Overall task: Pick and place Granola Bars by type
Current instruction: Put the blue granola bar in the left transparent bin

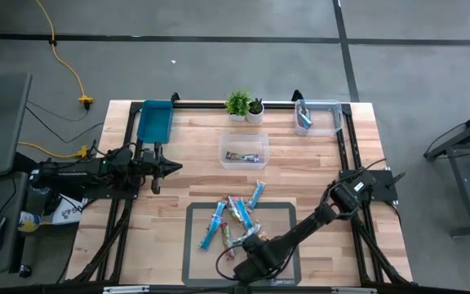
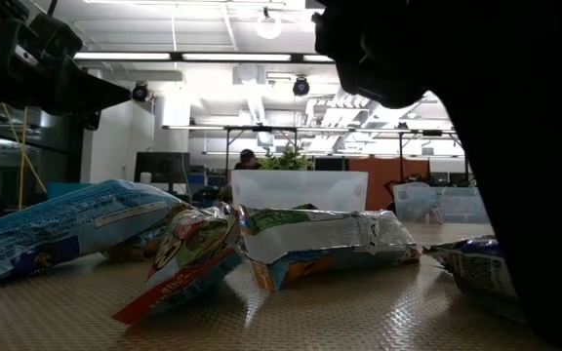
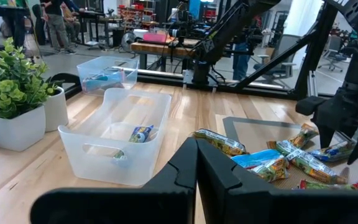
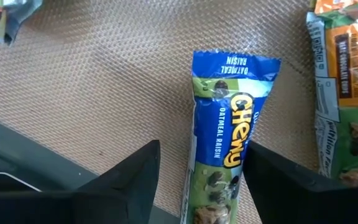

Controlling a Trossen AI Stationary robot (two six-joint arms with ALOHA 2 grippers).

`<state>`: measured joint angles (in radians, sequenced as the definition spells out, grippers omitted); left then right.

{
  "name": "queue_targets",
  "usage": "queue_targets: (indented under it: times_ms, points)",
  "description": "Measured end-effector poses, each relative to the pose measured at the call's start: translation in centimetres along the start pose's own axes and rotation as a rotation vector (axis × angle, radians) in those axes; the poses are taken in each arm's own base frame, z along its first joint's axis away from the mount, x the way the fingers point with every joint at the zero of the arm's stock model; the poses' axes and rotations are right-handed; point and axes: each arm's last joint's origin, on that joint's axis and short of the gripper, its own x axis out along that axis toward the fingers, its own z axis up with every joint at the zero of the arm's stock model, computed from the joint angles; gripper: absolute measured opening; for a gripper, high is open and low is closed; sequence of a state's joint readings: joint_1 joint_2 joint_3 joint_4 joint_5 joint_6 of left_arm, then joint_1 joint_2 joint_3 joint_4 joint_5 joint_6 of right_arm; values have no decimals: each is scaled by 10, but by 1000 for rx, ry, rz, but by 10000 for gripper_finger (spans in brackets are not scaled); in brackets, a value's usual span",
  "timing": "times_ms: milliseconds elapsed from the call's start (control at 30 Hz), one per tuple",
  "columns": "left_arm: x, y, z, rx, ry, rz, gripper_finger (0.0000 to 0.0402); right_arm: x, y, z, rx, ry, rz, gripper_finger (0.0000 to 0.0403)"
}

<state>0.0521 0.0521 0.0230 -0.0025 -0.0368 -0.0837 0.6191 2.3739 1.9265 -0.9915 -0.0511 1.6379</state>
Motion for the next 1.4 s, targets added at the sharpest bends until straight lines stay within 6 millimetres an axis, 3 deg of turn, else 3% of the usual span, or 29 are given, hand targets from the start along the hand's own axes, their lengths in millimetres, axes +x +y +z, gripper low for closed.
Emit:
queue_targets:
  times_ms: [233, 600, 933, 1167, 1400]
  points:
    - [0, 0, 0, 0, 0, 0, 1, 3, -2, 0, -2, -6, -20, 202]
    - [0, 0, 0, 0, 0, 0, 1, 5, -5, 0, -3, 5, -42, 121]
    - [0, 0, 0, 0, 0, 0, 1, 1, -4, 0, 2, 6, -36, 73]
    - [0, 0, 0, 0, 0, 0, 1, -15, -6, 1, 5, -36, -8, 60]
    - [0, 0, 0, 0, 0, 0, 1, -52, -5, 5, 7, -148, 88, 59]
